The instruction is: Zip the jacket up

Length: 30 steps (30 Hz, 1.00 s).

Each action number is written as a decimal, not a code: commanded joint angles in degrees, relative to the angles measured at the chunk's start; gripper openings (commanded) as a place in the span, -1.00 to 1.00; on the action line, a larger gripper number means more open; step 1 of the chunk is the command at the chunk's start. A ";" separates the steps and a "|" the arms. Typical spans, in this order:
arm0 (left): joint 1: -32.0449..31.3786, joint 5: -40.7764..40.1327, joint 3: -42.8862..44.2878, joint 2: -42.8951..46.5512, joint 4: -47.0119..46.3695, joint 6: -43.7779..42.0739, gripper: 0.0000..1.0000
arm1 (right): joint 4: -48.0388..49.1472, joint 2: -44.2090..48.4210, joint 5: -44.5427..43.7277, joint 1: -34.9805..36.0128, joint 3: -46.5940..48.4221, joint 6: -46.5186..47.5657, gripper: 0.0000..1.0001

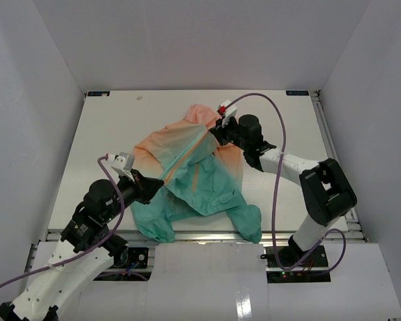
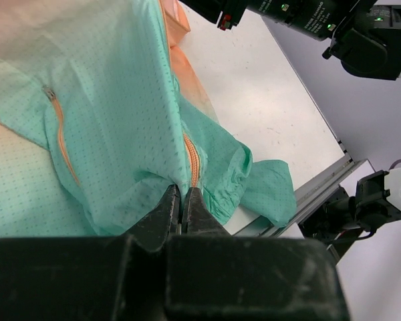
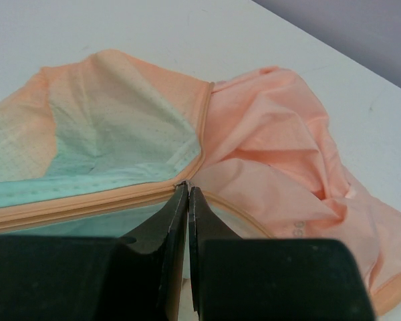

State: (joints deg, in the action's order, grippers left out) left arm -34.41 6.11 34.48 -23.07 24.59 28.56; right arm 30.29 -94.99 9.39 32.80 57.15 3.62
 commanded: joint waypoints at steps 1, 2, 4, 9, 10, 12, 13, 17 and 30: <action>-0.30 -4.64 4.97 2.03 3.66 -1.52 -1.00 | -1.39 -2.37 -3.28 -6.33 4.25 0.00 -0.85; -0.30 -5.76 5.17 1.98 4.30 -1.69 -1.00 | -1.80 -2.86 -3.14 -7.57 5.03 -0.13 -0.85; -0.30 -7.32 5.12 1.76 4.68 -1.93 -1.00 | -3.32 -4.48 -2.58 -9.95 7.41 -0.58 -0.85; -0.30 -8.92 4.37 0.93 4.42 -2.29 -1.00 | -6.20 -7.49 -0.42 -16.54 13.42 -2.82 -0.84; -0.30 -9.42 4.51 0.78 4.42 -2.36 -1.00 | -6.42 -8.43 0.65 -17.90 14.71 -3.11 -0.84; -0.30 -10.76 5.19 0.66 4.54 -2.43 -1.00 | -6.73 -9.80 0.96 -19.97 16.46 -4.76 -0.85; -0.30 -11.45 5.56 0.50 4.70 -2.44 -1.00 | -6.71 -10.47 1.28 -20.86 16.99 -5.29 -0.84; -0.30 -20.36 8.73 -2.99 6.69 -5.24 -1.00 | -6.82 -14.58 1.18 -23.48 20.42 -5.73 -0.85; -0.30 -36.40 14.94 -2.95 12.92 -10.31 -1.00 | -12.29 -22.61 0.03 -30.23 36.45 -8.38 -0.85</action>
State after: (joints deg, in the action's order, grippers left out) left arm -34.74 -21.72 45.37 -28.25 34.91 21.02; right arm 17.35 -117.47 14.24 6.18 87.69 -5.91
